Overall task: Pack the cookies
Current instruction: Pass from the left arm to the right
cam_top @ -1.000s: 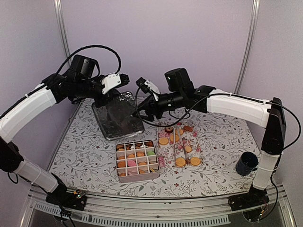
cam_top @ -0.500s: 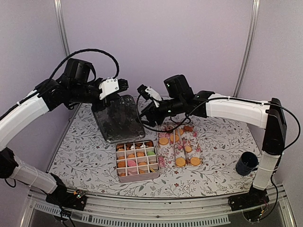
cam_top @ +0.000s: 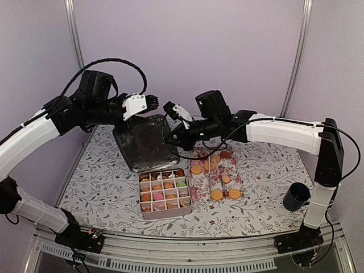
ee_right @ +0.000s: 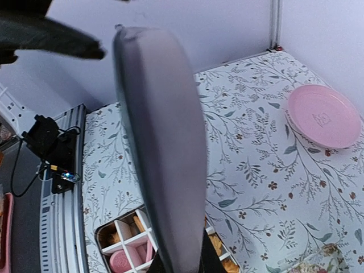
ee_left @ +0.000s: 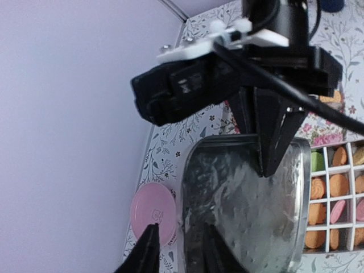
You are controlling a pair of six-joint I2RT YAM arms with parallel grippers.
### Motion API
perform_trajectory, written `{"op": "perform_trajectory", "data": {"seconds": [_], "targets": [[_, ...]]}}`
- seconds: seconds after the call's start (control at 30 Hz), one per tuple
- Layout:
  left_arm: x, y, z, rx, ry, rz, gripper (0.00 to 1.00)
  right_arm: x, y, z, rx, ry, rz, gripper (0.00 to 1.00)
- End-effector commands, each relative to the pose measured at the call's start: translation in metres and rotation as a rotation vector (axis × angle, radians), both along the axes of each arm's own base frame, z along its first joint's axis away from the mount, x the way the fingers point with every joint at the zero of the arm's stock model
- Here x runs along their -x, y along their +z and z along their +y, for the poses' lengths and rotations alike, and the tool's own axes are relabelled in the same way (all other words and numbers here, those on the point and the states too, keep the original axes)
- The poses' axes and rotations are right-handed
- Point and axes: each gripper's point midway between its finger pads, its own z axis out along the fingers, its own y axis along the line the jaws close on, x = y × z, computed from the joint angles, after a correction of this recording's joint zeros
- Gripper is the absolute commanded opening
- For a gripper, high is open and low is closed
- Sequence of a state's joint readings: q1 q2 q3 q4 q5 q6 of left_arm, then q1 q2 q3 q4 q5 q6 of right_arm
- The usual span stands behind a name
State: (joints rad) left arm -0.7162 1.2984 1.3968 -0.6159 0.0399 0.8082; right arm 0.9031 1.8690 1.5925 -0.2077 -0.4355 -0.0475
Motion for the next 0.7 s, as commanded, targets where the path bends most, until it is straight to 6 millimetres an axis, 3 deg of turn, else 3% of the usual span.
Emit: {"op": "perform_trajectory", "data": {"seconds": [0.0,0.03,0.07,0.23,0.33,0.47,0.57,0.67], "targets": [[-0.003,-0.003,-0.01,0.029,0.014,0.01,0.51,-0.019,0.028,-0.027,0.0,-0.138,-0.123,0.0],[-0.005,-0.006,-0.01,0.034,0.032,0.023,0.69,-0.024,0.036,-0.037,0.001,-0.171,-0.15,0.0],[-0.006,-0.009,-0.01,0.036,0.042,0.037,0.76,-0.031,0.044,-0.048,-0.002,-0.203,-0.172,0.0],[0.009,-0.042,-0.008,0.011,0.012,0.123,0.88,-0.058,0.08,-0.102,0.006,-0.375,-0.282,0.0],[0.027,-0.082,-0.007,-0.054,-0.012,0.21,0.93,-0.075,0.089,-0.136,0.059,-0.526,-0.358,0.0],[0.069,-0.147,-0.011,-0.183,-0.064,0.331,0.97,-0.087,0.097,-0.173,0.093,-0.664,-0.409,0.0],[0.11,-0.17,-0.027,-0.23,-0.153,0.392,0.98,-0.087,0.101,-0.19,0.088,-0.72,-0.422,0.0],[0.135,-0.186,-0.041,-0.256,-0.214,0.398,0.99,-0.088,0.098,-0.2,0.097,-0.757,-0.42,0.0]]}}
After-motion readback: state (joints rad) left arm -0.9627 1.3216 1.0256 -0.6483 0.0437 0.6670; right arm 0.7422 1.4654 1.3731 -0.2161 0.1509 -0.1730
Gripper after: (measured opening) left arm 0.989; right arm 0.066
